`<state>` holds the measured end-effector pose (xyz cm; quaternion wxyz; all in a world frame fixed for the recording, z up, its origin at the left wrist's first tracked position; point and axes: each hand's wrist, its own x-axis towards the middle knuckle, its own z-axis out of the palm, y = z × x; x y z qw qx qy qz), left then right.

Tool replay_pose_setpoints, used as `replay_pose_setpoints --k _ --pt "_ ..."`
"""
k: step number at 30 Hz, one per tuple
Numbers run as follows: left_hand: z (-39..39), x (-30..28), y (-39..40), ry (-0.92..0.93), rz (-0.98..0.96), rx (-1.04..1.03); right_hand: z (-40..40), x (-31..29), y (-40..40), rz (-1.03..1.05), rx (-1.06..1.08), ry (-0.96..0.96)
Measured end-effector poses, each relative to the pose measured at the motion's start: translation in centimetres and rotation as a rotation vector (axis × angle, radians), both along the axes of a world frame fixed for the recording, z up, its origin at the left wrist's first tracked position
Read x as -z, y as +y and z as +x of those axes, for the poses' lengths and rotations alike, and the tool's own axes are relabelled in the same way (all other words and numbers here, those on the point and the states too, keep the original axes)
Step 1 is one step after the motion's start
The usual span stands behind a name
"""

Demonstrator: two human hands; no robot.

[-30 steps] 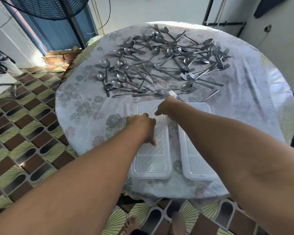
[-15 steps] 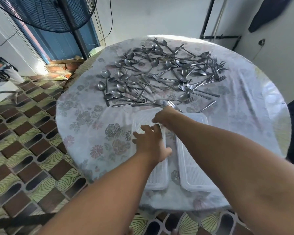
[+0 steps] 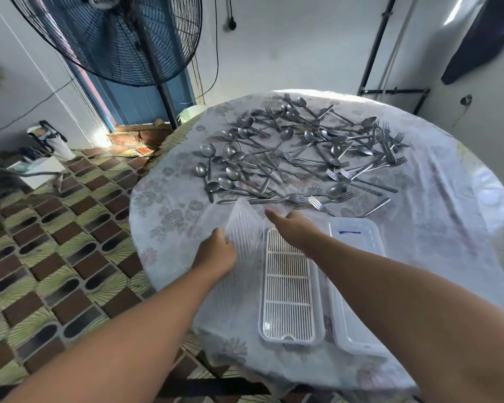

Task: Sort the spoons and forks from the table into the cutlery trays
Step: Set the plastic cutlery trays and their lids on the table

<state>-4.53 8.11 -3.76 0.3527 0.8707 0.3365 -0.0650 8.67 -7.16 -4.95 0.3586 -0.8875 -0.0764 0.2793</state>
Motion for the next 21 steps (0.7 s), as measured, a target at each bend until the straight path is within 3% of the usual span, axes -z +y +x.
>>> replay_pose_setpoints --k 8,13,21 --pt "0.2 0.2 3.6 0.123 0.112 -0.024 -0.4 -0.5 -0.2 0.019 0.024 -0.163" --pt "2.4 -1.6 0.7 0.079 0.243 0.204 0.0 -0.6 -1.6 -0.004 0.053 -0.233" --pt "6.3 -3.6 -9.0 -0.092 0.244 0.507 1.6 -1.6 -5.5 -0.003 0.164 -0.372"
